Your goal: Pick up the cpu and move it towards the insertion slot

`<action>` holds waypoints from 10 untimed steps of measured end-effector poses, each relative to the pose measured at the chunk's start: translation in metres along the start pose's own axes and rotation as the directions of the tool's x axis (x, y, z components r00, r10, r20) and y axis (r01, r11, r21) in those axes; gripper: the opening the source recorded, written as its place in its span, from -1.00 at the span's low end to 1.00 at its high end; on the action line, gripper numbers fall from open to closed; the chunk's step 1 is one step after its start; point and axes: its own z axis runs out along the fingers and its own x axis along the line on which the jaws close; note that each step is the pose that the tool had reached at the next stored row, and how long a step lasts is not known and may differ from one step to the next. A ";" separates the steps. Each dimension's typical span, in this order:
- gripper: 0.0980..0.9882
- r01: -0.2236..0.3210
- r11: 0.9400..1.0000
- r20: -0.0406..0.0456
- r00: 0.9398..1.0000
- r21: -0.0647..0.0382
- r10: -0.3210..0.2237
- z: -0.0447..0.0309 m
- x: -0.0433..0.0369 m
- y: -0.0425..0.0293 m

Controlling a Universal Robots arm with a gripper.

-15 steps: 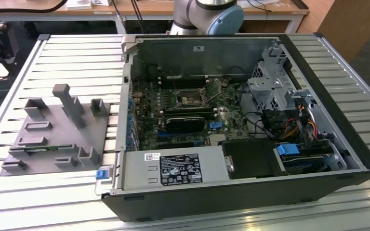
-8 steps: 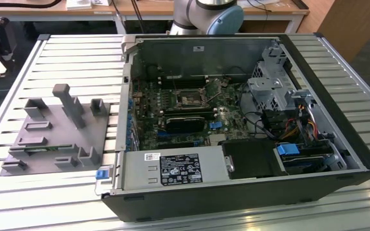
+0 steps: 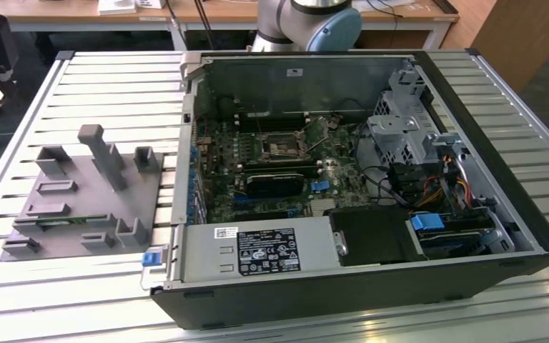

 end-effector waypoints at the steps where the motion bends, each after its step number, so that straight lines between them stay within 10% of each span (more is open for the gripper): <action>1: 0.00 0.000 1.000 0.000 1.000 0.000 0.000 -0.0008 0.0000 0.0000; 10: 0.00 0.000 1.000 -0.008 1.000 0.000 0.000 -0.0025 -0.0106 -0.0001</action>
